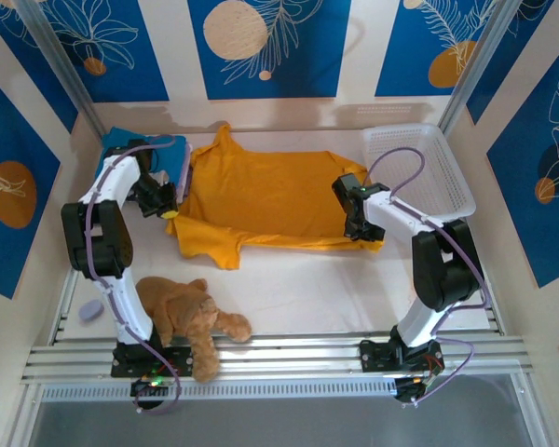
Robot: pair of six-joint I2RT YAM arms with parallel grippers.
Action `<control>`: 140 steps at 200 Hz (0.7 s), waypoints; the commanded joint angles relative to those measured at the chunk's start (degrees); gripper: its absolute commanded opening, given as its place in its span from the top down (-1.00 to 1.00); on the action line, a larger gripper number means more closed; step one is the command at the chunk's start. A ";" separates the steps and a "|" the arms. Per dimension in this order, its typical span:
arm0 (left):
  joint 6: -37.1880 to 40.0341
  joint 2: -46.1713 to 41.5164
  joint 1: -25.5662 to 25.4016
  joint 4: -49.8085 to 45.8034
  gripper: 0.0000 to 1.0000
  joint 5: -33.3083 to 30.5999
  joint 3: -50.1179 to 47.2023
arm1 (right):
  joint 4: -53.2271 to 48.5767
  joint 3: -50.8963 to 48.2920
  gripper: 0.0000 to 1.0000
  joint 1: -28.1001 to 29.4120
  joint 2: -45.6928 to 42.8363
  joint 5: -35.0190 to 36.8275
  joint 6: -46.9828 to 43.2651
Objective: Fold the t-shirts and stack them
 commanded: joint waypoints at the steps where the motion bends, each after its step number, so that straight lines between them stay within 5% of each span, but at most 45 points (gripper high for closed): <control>1: 1.83 1.90 -0.10 -4.07 1.00 -1.56 3.33 | 0.45 2.12 1.00 -0.51 1.69 2.19 -2.12; 140: 1.94 5.82 0.11 -5.65 1.00 -0.43 10.07 | 0.53 8.20 0.89 -0.50 7.77 0.31 -6.50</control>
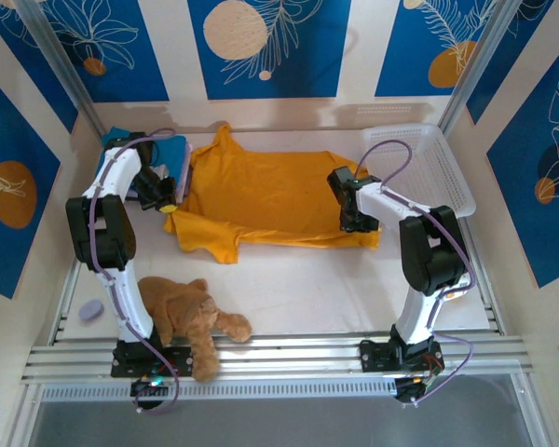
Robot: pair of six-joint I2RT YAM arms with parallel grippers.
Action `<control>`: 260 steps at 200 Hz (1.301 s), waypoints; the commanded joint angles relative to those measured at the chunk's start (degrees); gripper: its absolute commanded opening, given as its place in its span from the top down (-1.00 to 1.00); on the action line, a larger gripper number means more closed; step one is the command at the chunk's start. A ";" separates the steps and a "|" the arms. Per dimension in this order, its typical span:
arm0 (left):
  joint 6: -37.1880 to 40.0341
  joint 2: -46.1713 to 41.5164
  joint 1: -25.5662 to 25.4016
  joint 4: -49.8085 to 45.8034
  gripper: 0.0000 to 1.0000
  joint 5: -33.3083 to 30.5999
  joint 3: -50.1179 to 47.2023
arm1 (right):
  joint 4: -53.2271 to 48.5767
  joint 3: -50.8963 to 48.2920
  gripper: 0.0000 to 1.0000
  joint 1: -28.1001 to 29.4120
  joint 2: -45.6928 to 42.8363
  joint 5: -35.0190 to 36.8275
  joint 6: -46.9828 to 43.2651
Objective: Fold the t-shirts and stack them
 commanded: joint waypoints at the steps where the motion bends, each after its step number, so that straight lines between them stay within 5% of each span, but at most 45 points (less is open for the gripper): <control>1: 0.66 1.28 0.09 -1.83 1.00 1.21 2.43 | -1.49 2.22 0.88 0.09 0.56 0.04 -0.99; 18: 0.65 1.23 0.08 -1.60 0.95 0.97 2.59 | -1.72 2.80 0.69 0.64 0.04 -0.64 -1.34; 37: 0.74 0.91 0.05 -1.42 0.37 -0.07 2.59 | -2.63 4.10 0.50 1.45 -0.21 -0.47 -1.48; 61: 0.71 -0.24 0.44 -1.03 0.25 -0.37 1.88 | -5.19 5.99 0.38 2.80 -0.96 0.62 -1.11; 142: 0.89 -10.15 0.71 4.91 0.20 2.55 -15.43 | -6.13 7.28 0.36 16.06 -5.70 -9.98 7.39; 204: -0.56 -17.50 0.65 12.76 0.21 5.58 -33.33 | 5.35 12.98 0.36 29.62 4.24 -17.69 10.97; 260: -1.57 -16.60 0.70 17.32 0.25 7.36 -36.99 | 8.50 22.67 0.38 33.81 16.18 -24.50 6.99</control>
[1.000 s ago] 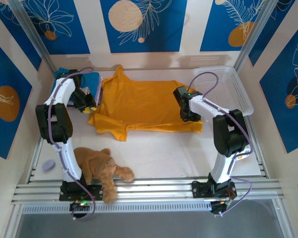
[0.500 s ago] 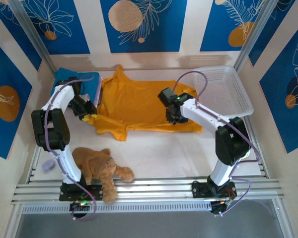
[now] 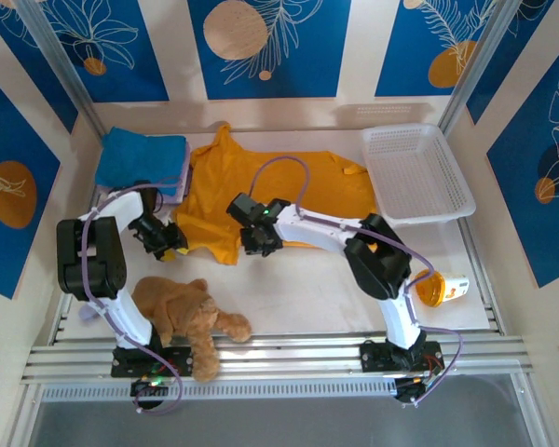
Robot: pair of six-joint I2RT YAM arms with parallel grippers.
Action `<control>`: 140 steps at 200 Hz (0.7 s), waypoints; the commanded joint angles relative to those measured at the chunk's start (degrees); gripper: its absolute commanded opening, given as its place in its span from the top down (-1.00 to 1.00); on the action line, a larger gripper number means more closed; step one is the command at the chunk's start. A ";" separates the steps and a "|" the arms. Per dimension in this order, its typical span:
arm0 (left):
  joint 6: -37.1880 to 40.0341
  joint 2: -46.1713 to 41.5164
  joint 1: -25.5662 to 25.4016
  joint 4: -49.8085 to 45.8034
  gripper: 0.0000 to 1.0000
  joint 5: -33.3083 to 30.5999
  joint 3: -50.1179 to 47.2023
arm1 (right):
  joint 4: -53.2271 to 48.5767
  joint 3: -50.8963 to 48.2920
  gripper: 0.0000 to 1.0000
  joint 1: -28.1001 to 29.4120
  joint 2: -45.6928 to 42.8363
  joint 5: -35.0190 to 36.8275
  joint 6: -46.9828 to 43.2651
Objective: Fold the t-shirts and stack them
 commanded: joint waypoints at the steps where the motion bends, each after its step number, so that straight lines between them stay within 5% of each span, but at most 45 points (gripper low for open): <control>1: -0.92 -0.20 0.38 3.04 0.25 2.32 0.16 | 2.28 3.16 0.38 0.94 2.48 -5.53 -1.90; 83: -2.42 3.42 0.42 6.21 0.40 5.37 1.89 | 5.28 6.37 0.38 2.04 8.05 -11.11 -1.84; 140: -2.51 3.10 0.43 7.93 0.74 7.73 1.90 | 5.63 6.71 0.50 1.91 9.85 -12.56 -1.75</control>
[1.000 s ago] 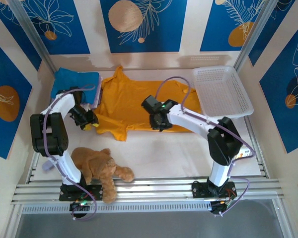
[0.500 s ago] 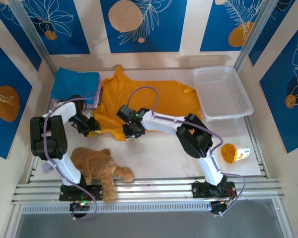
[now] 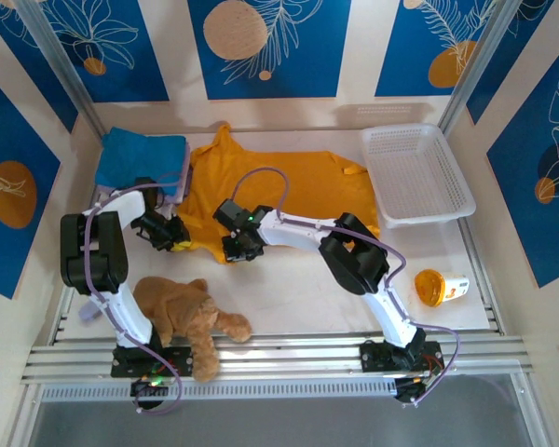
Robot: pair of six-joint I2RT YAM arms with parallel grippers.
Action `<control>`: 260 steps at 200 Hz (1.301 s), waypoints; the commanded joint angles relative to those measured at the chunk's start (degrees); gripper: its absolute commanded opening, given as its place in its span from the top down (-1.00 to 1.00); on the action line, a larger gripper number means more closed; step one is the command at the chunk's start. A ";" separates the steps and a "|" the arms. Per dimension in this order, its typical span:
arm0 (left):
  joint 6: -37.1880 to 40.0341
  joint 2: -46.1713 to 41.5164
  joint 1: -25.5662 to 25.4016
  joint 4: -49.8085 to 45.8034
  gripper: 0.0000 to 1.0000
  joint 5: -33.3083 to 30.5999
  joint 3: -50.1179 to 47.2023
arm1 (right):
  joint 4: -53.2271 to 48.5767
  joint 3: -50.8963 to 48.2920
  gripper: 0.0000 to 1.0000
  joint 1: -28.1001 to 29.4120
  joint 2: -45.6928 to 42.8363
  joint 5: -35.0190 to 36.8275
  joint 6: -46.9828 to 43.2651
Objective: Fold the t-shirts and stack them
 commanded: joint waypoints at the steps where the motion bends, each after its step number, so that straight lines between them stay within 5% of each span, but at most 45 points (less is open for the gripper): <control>1: 0.05 0.18 0.43 0.14 0.75 2.13 1.26 | -0.15 1.78 0.50 0.21 1.33 -2.43 -0.06; 33: 0.63 -0.27 0.43 -0.51 0.88 1.85 1.35 | -0.17 2.09 0.61 0.13 2.26 -3.11 0.12; 79: 0.43 -2.41 0.40 -1.63 1.00 2.54 2.35 | -0.80 1.51 1.00 -0.32 -0.11 -2.29 0.03; 174: -2.54 -0.79 0.42 -4.78 1.00 6.27 12.58 | -0.83 3.37 1.00 -5.40 -4.75 -4.78 0.40; 260: -5.73 9.19 0.10 -4.61 1.00 9.50 25.24 | -3.86 15.89 1.00 -12.95 4.27 -12.28 -1.37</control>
